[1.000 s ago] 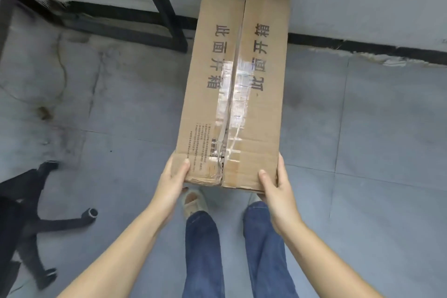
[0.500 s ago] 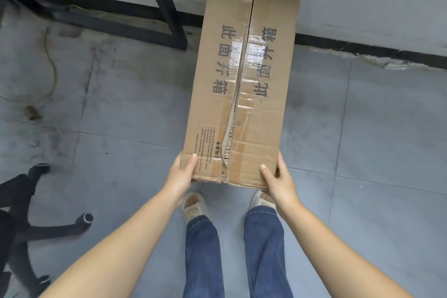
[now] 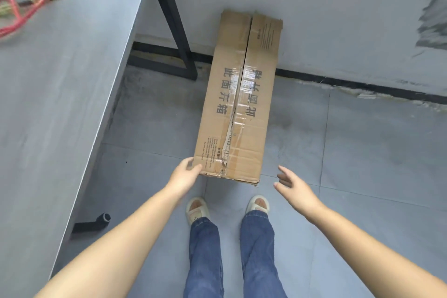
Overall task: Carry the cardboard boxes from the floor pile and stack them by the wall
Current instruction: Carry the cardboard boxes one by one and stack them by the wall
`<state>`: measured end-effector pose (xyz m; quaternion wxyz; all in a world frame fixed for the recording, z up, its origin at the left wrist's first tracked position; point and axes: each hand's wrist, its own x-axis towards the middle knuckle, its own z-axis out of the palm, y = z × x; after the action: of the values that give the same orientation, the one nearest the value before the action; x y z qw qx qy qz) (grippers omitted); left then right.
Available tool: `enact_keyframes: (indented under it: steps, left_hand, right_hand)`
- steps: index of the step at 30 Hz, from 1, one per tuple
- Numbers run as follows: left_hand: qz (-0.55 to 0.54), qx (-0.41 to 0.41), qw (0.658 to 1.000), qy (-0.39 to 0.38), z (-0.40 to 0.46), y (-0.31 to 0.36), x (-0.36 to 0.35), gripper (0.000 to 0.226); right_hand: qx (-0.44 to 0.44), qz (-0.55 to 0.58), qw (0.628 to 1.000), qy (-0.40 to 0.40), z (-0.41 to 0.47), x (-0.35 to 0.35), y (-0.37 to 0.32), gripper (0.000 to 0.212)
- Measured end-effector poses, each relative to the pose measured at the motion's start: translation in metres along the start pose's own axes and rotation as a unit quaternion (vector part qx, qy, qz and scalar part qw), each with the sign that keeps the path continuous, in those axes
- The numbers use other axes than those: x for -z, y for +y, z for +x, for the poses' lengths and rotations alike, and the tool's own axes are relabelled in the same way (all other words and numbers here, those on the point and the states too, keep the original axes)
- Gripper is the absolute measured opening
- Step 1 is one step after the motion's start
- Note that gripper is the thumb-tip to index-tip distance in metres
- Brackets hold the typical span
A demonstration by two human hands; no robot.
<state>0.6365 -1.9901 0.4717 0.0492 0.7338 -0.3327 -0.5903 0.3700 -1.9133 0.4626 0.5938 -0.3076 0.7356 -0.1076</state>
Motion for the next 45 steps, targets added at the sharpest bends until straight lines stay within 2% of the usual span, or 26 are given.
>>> enact_keyframes:
  steps: [6,11,15,20,24,27,31,34,40,45]
  left_hand:
    - [-0.001,-0.11,0.993,-0.033,-0.148,0.02,0.03,0.029]
    - [-0.015,-0.212,0.977,-0.034,-0.25,0.006,0.044,0.035]
    - [-0.036,-0.259,0.965,-0.015,-0.283,-0.009,0.043,0.035]
    - [-0.013,-0.303,0.95,-0.067,-0.29,-0.006,0.06,0.04]
    - [0.042,-0.343,0.933,-0.1,-0.294,-0.005,0.09,0.038]
    - [0.068,-0.374,0.917,-0.123,-0.3,-0.005,0.102,0.039]
    - [0.097,-0.402,0.891,-0.187,-0.312,-0.008,0.09,0.035]
    - [0.129,-0.409,0.869,-0.247,-0.327,-0.015,0.071,0.032]
    - [0.191,-0.408,0.823,-0.345,-0.362,-0.052,0.039,0.032]
    - [0.255,-0.403,0.771,-0.422,-0.405,-0.117,0.011,0.031]
  right_hand:
    - [0.104,0.014,0.994,0.022,-0.136,0.039,-0.01,0.047]
    - [0.154,0.108,0.979,0.083,-0.227,0.04,0.003,0.045]
    - [0.15,0.185,0.962,0.133,-0.274,0.022,0.017,0.05]
    - [0.144,0.261,0.922,0.249,-0.326,-0.028,0.031,0.054]
    - [0.147,0.33,0.852,0.378,-0.366,-0.083,0.039,0.048]
    - [0.137,0.377,0.801,0.445,-0.393,-0.121,0.048,0.045]
    - [0.12,0.414,0.739,0.518,-0.419,-0.159,0.063,0.046]
    - [0.107,0.442,0.675,0.581,-0.438,-0.188,0.079,0.044]
    - [0.063,0.49,0.567,0.659,-0.487,-0.256,0.121,0.043]
    - [0.009,0.51,0.481,0.713,-0.549,-0.341,0.164,0.045]
